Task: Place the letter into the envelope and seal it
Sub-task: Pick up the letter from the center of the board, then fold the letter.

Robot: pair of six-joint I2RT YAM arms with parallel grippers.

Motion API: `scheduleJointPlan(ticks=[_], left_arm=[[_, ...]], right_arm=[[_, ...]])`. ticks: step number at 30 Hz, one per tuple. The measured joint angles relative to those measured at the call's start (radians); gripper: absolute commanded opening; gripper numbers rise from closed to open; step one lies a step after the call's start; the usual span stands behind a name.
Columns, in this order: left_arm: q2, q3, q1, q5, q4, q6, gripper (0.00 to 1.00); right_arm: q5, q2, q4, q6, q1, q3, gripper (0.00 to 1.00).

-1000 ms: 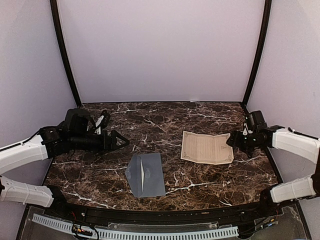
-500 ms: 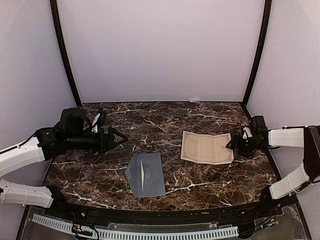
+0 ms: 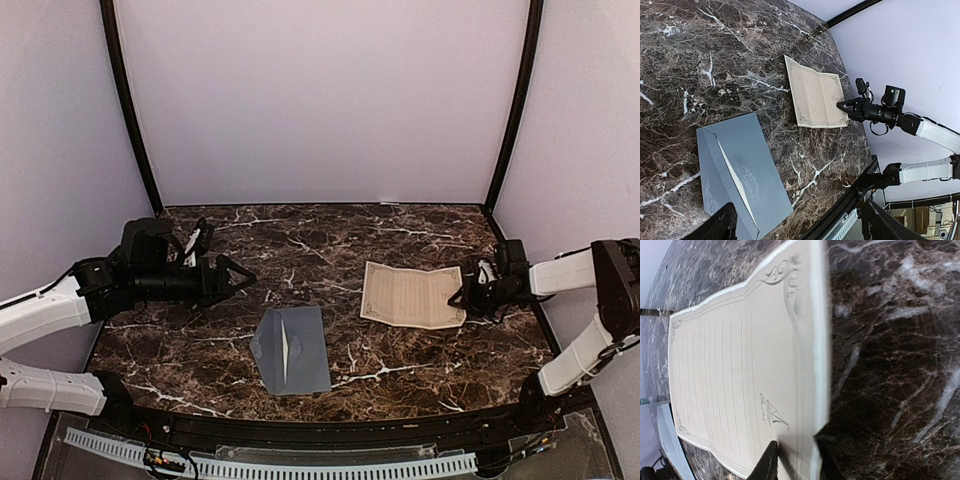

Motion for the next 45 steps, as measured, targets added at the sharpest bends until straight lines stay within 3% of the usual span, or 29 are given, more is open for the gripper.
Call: scheduleJointPlan(ticks=[4,9,21,35,45], left_arm=[[0.0,-0.006,0.0,-0.001,0.004,-0.003,0.84],[-0.013,-0.013,0.0,-0.013,0.005,-0.008,0.84],[-0.12,-0.037,0.0,-0.026,0.119,0.023,0.8],[-0.084,-0.032,-0.034,0.09,0.258,0.077,0.81],[-0.053,0.072,-0.063,0.09,0.238,0.214,0.83]], right_arm=[[-0.01,0.017,0.01,0.006,0.0,0.0,0.0],[-0.016,-0.038,-0.018,0.012,0.0,0.006,0.0],[-0.034,-0.436,-0.219,0.011,0.063,0.219,0.0],[-0.22,-0.392,-0.223,0.062,0.584,0.406,0.0],[-0.368,-0.32,-0.205,0.011,0.822,0.533,0.0]])
